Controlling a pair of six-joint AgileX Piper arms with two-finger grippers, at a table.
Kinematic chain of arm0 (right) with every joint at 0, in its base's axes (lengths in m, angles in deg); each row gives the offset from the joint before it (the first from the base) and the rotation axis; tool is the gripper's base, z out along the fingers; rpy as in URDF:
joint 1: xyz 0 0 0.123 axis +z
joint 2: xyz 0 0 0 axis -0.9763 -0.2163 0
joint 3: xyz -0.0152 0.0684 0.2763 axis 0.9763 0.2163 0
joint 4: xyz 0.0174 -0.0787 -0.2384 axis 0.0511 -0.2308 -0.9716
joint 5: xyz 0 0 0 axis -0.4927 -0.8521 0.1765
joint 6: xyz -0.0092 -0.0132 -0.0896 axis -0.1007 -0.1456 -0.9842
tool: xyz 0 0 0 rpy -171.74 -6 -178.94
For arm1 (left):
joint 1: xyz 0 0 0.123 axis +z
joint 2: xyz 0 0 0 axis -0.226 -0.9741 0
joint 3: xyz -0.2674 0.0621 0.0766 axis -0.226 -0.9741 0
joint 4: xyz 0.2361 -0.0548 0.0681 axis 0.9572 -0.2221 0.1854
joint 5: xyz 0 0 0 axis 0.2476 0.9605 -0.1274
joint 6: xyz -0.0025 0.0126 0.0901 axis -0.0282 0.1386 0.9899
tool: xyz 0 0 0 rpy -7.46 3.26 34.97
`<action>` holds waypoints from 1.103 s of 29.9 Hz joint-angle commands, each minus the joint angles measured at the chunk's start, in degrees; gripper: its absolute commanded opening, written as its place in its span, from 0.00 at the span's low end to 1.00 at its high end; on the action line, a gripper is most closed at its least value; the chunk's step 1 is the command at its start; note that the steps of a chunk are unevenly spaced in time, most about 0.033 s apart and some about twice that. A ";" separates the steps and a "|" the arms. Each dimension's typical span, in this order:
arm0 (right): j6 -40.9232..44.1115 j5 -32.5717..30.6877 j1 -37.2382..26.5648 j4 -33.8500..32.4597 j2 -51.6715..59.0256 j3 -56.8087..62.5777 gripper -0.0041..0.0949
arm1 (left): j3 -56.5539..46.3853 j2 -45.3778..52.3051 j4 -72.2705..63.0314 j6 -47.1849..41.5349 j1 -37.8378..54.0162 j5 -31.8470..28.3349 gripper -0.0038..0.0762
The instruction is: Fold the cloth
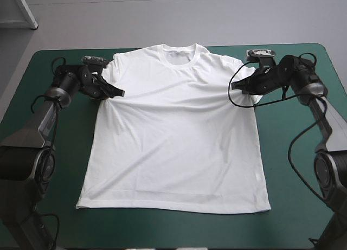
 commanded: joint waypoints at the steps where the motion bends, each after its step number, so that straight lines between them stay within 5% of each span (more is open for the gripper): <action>1: -0.63 3.38 -0.05 -2.02 7.98 -1.56 0.02 | 5.59 7.35 3.18 -1.42 -0.17 -0.23 0.07; 9: -0.74 7.17 -0.05 -2.26 17.29 -5.01 0.02 | 18.82 13.52 3.66 -1.21 -0.17 4.50 0.07; 19: -0.48 6.51 0.06 -1.70 16.19 -21.71 0.02 | 33.93 14.79 6.52 -0.43 -0.17 5.50 0.07; 28: -2.72 21.04 0.06 3.98 4.97 -33.76 0.02 | 33.94 11.80 6.49 0.74 -0.17 -15.34 0.07; 33: -2.86 21.66 -0.06 4.23 -2.68 -44.43 0.02 | 35.41 7.15 8.21 1.60 -0.17 -21.15 0.07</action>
